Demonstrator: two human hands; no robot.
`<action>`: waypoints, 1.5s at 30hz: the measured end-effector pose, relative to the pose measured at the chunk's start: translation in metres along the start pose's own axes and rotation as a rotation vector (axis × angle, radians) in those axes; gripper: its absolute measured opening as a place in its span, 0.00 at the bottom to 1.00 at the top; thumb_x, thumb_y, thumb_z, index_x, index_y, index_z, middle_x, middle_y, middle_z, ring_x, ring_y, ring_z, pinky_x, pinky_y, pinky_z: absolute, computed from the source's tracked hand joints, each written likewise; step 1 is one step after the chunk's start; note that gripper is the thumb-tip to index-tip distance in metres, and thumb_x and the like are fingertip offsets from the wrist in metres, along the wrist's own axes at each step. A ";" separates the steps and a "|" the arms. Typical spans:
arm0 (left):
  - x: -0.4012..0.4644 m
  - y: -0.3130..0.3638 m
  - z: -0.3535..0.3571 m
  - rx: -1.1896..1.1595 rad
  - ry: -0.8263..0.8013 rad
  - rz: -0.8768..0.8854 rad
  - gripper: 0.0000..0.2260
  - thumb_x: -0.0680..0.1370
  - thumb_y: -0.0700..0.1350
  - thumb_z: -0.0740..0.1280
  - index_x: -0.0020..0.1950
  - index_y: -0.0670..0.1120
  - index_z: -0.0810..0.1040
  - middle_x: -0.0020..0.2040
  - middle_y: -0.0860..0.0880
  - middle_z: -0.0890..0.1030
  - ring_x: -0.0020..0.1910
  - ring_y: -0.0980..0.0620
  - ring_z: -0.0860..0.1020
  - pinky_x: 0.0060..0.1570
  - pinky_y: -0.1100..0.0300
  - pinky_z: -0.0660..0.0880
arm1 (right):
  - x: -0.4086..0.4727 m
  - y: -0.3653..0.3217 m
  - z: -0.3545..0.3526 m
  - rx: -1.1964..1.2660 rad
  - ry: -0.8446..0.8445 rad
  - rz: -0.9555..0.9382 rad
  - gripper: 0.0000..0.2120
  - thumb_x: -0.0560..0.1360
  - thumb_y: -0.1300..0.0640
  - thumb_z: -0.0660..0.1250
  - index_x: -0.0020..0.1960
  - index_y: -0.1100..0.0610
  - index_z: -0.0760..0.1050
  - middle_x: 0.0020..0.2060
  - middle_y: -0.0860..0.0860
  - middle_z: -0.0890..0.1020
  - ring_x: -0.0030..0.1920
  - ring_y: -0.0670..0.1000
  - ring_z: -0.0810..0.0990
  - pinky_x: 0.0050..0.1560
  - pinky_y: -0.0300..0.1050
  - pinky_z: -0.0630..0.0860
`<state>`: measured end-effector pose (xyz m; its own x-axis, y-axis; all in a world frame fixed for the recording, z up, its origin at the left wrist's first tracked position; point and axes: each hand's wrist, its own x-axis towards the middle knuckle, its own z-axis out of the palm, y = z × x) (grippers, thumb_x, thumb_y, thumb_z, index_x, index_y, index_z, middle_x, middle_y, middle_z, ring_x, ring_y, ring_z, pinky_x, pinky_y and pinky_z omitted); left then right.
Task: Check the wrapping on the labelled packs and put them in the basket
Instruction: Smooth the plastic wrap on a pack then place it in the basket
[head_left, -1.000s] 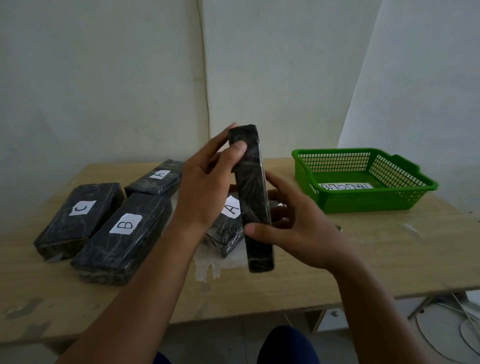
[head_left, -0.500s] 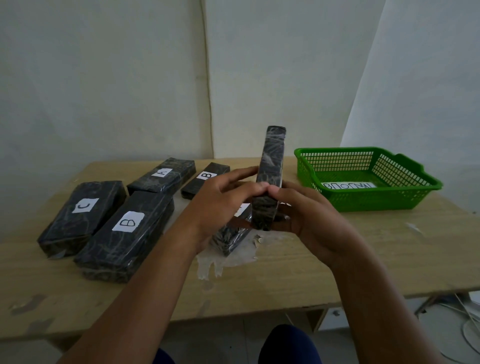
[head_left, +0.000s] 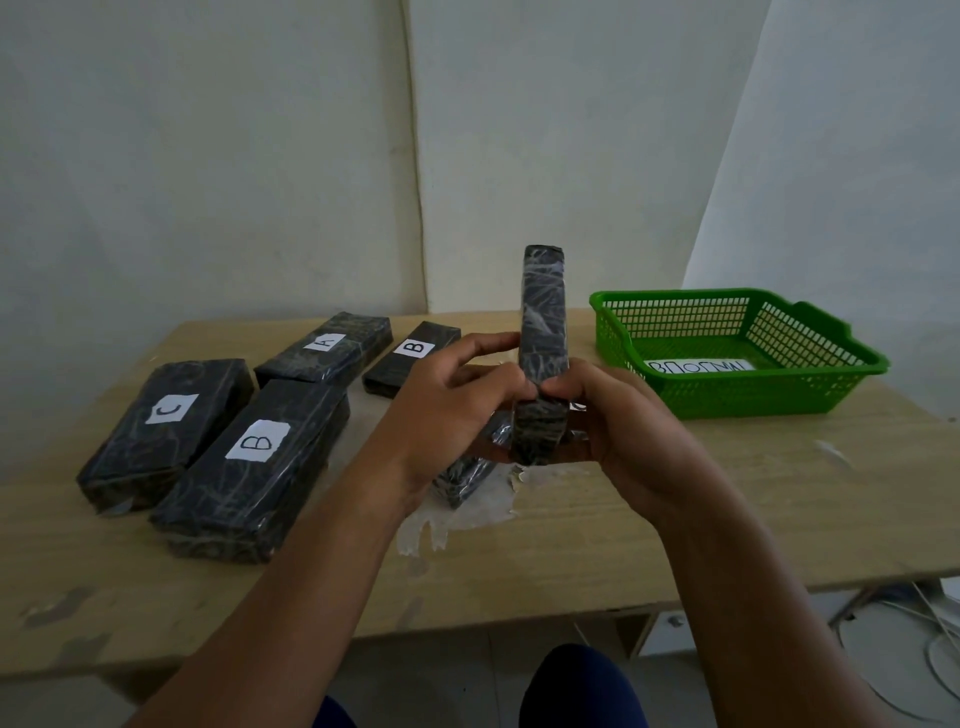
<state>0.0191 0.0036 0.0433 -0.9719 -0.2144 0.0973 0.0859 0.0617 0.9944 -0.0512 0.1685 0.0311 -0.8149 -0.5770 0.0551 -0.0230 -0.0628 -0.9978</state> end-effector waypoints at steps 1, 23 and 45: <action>0.000 0.000 0.001 0.010 0.016 0.007 0.14 0.80 0.44 0.69 0.65 0.55 0.83 0.50 0.52 0.89 0.49 0.54 0.87 0.44 0.50 0.85 | -0.001 -0.002 0.002 0.005 0.015 -0.003 0.17 0.72 0.49 0.73 0.59 0.53 0.83 0.49 0.53 0.87 0.50 0.56 0.87 0.48 0.54 0.84; -0.005 -0.006 0.006 0.242 0.049 0.467 0.18 0.82 0.47 0.69 0.72 0.56 0.79 0.58 0.53 0.88 0.58 0.47 0.86 0.60 0.48 0.83 | -0.010 -0.004 -0.001 -0.026 0.058 -0.310 0.40 0.71 0.57 0.71 0.82 0.53 0.64 0.69 0.53 0.82 0.61 0.46 0.86 0.51 0.38 0.82; 0.003 0.022 0.010 0.230 0.206 0.364 0.09 0.77 0.44 0.76 0.57 0.47 0.88 0.46 0.52 0.89 0.42 0.56 0.88 0.46 0.52 0.87 | -0.012 -0.034 -0.003 -0.280 0.145 -0.194 0.13 0.84 0.52 0.65 0.57 0.57 0.86 0.47 0.53 0.90 0.47 0.52 0.89 0.43 0.43 0.85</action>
<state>0.0164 0.0139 0.0655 -0.8223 -0.3259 0.4665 0.3389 0.3781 0.8615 -0.0421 0.1802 0.0644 -0.8528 -0.4536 0.2587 -0.3265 0.0766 -0.9421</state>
